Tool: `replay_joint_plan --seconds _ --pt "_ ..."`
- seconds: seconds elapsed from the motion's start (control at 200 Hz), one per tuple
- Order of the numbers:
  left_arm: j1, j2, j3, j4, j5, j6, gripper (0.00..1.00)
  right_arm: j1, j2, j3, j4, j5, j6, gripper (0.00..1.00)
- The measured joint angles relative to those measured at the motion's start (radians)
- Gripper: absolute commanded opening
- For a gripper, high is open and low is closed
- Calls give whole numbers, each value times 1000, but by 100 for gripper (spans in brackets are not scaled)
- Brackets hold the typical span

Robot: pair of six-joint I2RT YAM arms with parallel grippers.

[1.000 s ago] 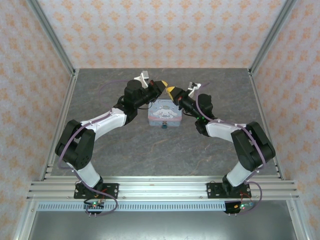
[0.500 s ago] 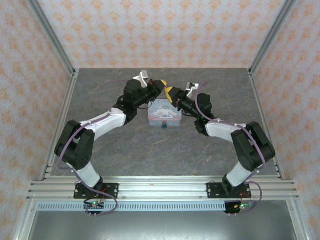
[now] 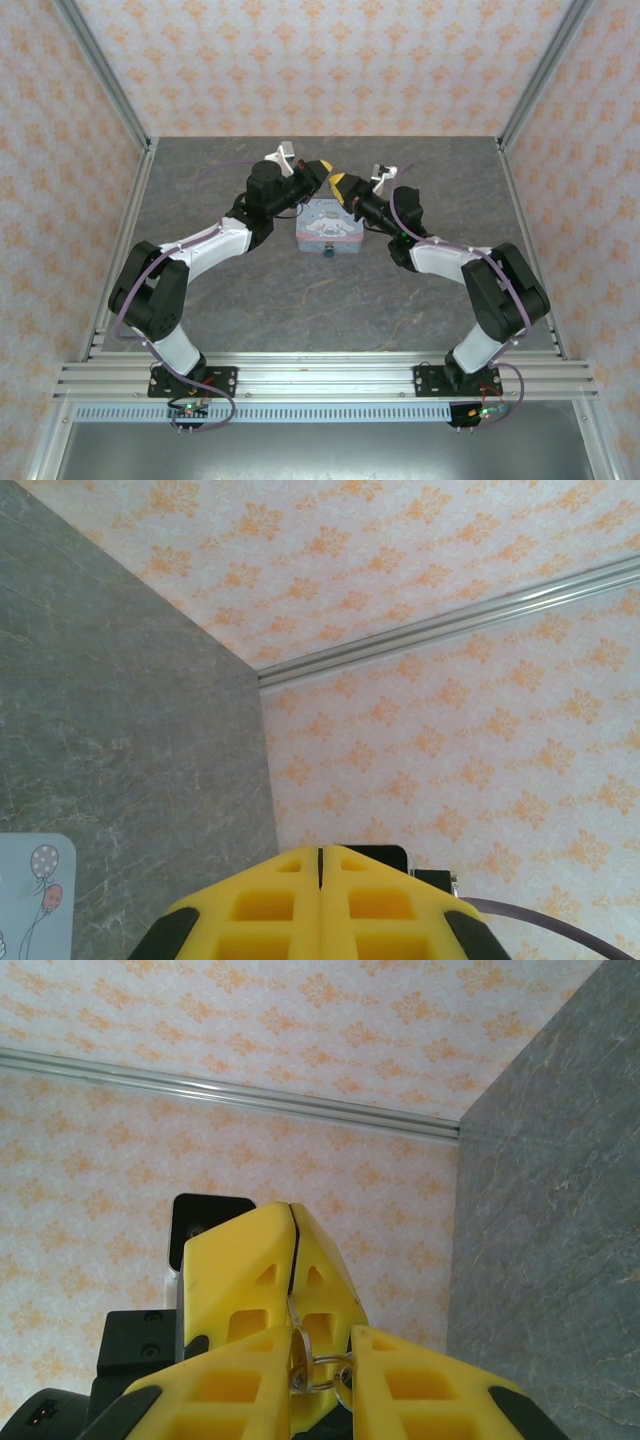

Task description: Unlock a padlock with a key

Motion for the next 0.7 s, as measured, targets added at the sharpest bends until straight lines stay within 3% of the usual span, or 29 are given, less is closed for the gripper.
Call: replay_joint_plan --seconds 0.315,0.701 --pt "0 -5 -7 1 0 0 0 -1 15 14 0 19 14 29" --pt "0 -5 -7 2 0 0 0 -1 16 14 8 26 23 18"
